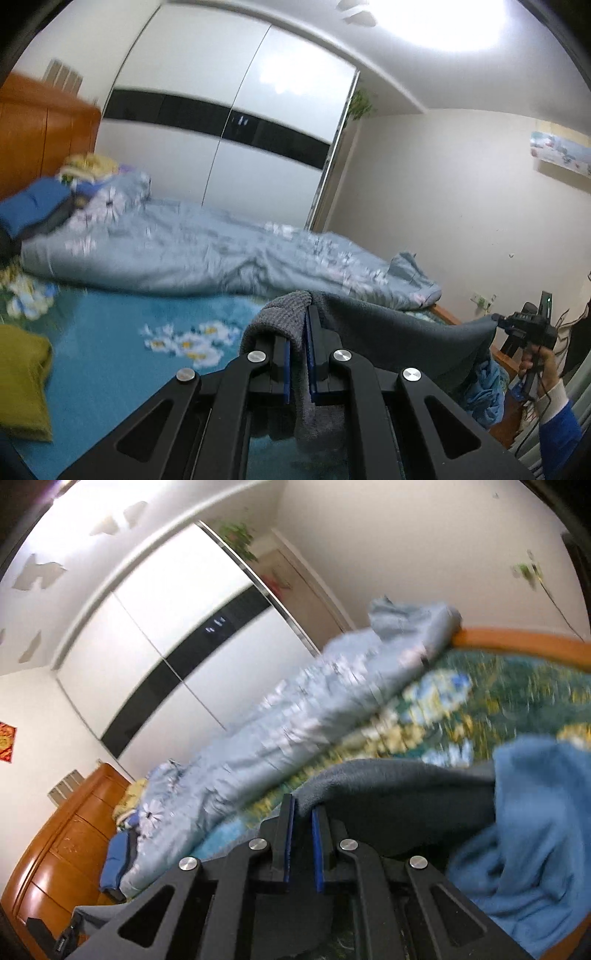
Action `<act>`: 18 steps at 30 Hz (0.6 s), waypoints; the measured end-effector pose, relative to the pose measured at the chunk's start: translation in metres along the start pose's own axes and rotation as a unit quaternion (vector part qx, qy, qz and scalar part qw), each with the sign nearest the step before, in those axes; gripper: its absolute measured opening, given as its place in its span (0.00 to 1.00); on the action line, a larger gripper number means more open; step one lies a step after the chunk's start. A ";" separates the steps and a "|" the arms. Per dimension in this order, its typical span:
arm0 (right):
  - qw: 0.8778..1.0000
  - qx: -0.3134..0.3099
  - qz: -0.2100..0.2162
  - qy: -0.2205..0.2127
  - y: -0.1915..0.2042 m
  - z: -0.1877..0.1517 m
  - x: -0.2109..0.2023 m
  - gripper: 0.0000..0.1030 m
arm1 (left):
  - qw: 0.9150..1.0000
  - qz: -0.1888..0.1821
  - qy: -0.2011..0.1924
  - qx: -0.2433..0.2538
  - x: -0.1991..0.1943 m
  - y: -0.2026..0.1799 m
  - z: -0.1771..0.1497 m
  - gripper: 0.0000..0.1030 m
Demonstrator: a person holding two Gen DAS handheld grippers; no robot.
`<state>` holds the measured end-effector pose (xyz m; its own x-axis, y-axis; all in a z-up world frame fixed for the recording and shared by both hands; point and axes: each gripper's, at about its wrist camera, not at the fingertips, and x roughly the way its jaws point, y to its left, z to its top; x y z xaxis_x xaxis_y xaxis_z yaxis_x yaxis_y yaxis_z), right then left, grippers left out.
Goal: Fold clothes
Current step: 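Lift and stretch the grey sweatshirt between both grippers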
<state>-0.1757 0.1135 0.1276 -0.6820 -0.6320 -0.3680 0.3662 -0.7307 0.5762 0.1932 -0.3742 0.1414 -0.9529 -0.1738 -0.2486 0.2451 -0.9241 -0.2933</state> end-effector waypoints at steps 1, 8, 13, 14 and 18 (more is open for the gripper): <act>1.000 -0.006 0.008 -0.009 0.008 0.005 -0.009 0.09 | 1.000 0.000 -0.008 0.005 -0.009 -0.004 0.004 0.07; 0.991 -0.097 0.065 -0.065 0.075 0.011 -0.086 0.09 | 0.999 0.020 -0.038 0.033 -0.072 -0.012 0.009 0.07; 0.984 -0.142 0.082 -0.063 0.108 0.002 -0.093 0.09 | 0.999 0.041 -0.030 0.011 -0.092 0.016 0.000 0.07; 0.984 -0.147 0.084 -0.057 0.113 -0.001 -0.087 0.09 | 0.999 0.045 -0.018 0.002 -0.088 0.025 -0.004 0.07; 0.986 -0.150 0.066 -0.002 0.118 -0.013 -0.034 0.09 | 0.996 0.066 0.041 -0.041 -0.054 0.065 -0.027 0.08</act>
<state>-0.1009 0.0453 0.1981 -0.6183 -0.7264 -0.3001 0.6231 -0.6857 0.3763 0.2660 -0.4159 0.1106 -0.8945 -0.2609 -0.3629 0.3843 -0.8635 -0.3266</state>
